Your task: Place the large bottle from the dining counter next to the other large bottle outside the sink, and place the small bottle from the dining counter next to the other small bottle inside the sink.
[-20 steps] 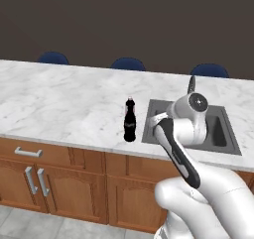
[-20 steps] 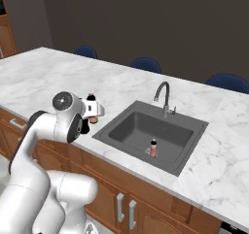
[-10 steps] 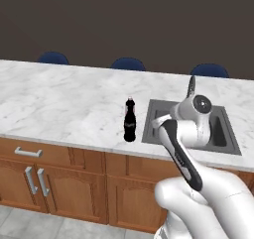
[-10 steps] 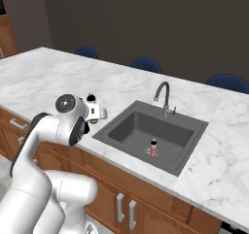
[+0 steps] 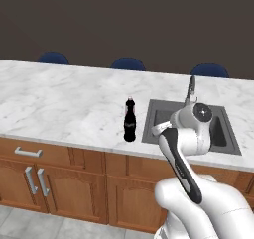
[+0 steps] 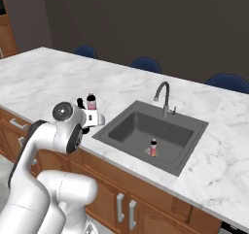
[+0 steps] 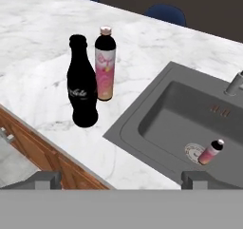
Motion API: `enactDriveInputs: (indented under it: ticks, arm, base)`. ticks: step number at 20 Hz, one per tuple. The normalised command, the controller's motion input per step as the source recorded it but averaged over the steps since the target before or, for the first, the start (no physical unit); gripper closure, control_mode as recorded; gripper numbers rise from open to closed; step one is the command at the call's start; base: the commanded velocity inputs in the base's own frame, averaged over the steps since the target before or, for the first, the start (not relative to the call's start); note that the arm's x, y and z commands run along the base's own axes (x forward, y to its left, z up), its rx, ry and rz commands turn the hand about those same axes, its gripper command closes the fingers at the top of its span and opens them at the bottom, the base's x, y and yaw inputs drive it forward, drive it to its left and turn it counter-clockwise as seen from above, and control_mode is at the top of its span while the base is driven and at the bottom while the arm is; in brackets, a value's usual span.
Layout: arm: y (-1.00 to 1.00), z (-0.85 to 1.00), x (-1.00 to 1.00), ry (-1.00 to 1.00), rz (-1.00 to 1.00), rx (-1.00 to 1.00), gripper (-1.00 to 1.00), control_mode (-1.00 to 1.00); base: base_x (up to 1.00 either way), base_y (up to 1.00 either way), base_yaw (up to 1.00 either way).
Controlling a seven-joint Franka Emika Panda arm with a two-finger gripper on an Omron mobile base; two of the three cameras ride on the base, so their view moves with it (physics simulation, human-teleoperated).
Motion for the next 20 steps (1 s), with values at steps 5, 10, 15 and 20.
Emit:
enactDriveInputs:
  ticks: [5,10,15,20]
  arm:
    - [0.00,0.00,0.00,0.00,0.00,0.00,-1.00,1.00]
    - [0.00,0.00,0.00,0.00,0.00,0.00,-1.00,1.00]
    - [0.00,0.00,0.00,0.00,0.00,0.00,-1.00,1.00]
    - [0.00,0.00,0.00,0.00,0.00,0.00,-1.00,1.00]
  base:
    - [-0.10,0.00,0.00]
    - [-0.47,0.02,0.00]
    - [-0.55,0.03,0.00]
    - [-0.23,-0.15,-0.15]
